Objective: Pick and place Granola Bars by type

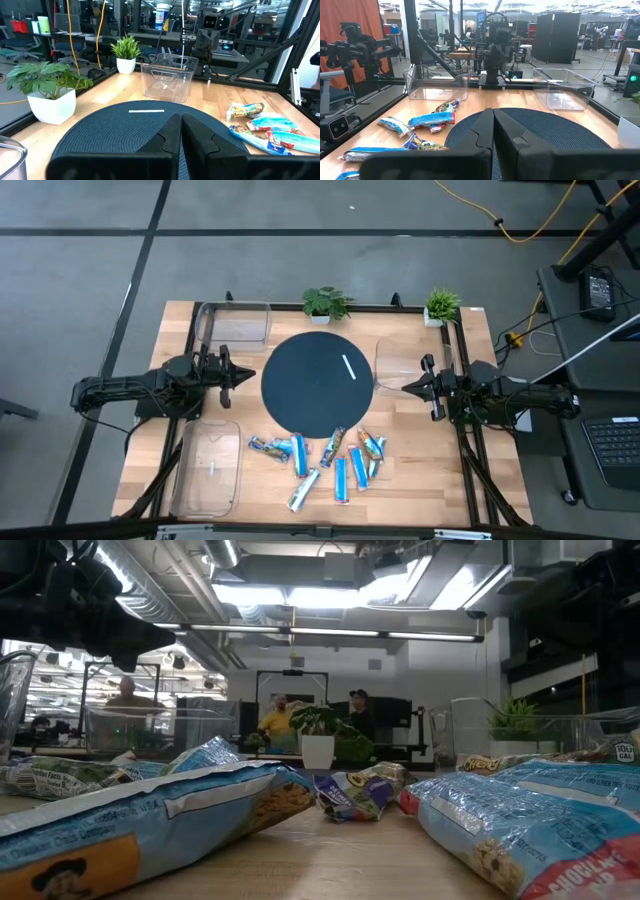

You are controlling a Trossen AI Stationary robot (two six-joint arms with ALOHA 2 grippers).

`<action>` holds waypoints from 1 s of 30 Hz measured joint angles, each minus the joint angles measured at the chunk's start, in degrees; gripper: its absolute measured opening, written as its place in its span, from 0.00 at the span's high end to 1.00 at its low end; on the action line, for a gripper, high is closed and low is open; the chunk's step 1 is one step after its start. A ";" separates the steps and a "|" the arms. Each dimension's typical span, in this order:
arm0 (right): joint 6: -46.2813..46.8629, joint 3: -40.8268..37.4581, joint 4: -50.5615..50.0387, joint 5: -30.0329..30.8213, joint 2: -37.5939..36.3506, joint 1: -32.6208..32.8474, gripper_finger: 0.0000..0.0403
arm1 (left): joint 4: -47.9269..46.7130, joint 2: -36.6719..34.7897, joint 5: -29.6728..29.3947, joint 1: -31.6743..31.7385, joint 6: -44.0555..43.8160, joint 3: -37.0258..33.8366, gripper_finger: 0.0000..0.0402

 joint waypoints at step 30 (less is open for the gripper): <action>-16.26 0.01 -0.04 0.06 0.00 -0.01 0.96 | 0.01 0.00 -0.02 -0.01 0.00 0.00 0.98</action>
